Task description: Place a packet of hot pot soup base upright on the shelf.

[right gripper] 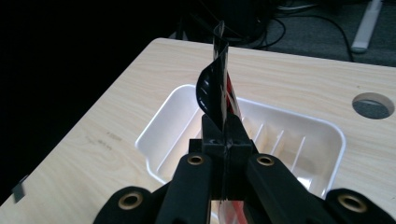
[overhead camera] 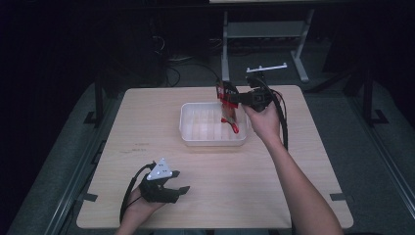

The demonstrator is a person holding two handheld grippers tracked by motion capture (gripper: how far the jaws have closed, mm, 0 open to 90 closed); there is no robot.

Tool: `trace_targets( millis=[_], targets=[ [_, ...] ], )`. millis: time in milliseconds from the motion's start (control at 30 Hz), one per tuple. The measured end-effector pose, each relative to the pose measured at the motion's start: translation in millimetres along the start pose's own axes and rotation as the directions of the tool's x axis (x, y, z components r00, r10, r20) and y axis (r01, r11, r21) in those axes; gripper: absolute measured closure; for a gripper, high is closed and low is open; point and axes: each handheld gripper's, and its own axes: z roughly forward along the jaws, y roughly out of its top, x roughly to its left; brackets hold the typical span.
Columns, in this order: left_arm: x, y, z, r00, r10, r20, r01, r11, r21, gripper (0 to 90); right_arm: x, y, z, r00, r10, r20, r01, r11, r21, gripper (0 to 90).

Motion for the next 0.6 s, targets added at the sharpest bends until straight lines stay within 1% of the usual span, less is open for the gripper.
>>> trace_targets(
  millis=[100, 133, 167, 233, 333, 367, 433, 500, 533, 600],
  targets=[
    [0.9, -0.4, -0.6, 1.0000, 0.005, 0.000, -0.005, 1.0000, 0.007, 35.0, -2.6, 3.5, 6.8, 0.9996, 0.002, 0.027, -0.002, 1.000, 0.003, 89.6],
    [0.8, -0.3, -1.1, 1.0000, 0.003, 0.000, -0.003, 1.0000, 0.004, 35.0, -3.9, 4.4, 9.2, 0.9994, 0.008, 0.034, -0.008, 1.000, 0.001, 89.6],
    [0.2, 0.3, -1.8, 1.0000, -0.002, 0.000, 0.002, 1.0000, -0.007, 35.0, -6.5, 5.4, 13.3, 0.9984, 0.028, 0.050, -0.028, 1.000, -0.002, 89.5],
    [0.0, 0.8, -2.1, 1.0000, -0.001, 0.000, 0.001, 1.0000, -0.010, 35.0, -9.0, 5.8, 17.2, 0.9973, 0.041, 0.061, -0.040, 0.999, -0.006, 89.5],
    [0.2, 0.1, -1.8, 1.0000, 0.000, 0.001, 0.000, 1.0000, -0.007, 35.0, -10.5, 6.0, 21.1, 0.9966, 0.041, 0.071, -0.041, 0.999, -0.001, 89.5],
    [0.8, -0.6, -1.4, 1.0000, 0.000, 0.003, 0.000, 1.0000, -0.003, 35.0, -11.2, 6.6, 25.5, 0.9956, 0.038, 0.085, -0.039, 0.999, 0.006, 89.5],
    [1.0, -0.6, -1.6, 1.0000, -0.002, 0.003, 0.002, 1.0000, -0.003, 35.0, -11.6, 6.8, 27.7, 0.9952, 0.041, 0.089, -0.042, 0.999, 0.006, 89.5],
    [0.8, 0.0, -2.2, 1.0000, -0.004, 0.002, 0.004, 0.9999, -0.010, 35.0, -12.5, 6.7, 31.9, 0.9943, 0.044, 0.097, -0.045, 0.999, 0.006, 89.5],
    [0.3, 0.7, -2.6, 1.0000, -0.003, 0.001, 0.003, 0.9999, -0.017, 35.0, -13.7, 6.4, 35.6, 0.9924, 0.054, 0.110, -0.055, 0.998, 0.006, 89.5],
    [0.1, 0.7, -2.6, 1.0000, -0.003, 0.002, 0.003, 0.9999, -0.017, 35.0, -14.4, 6.4, 37.1, 0.9918, 0.055, 0.116, -0.056, 0.998, 0.007, 89.5]
  ],
)
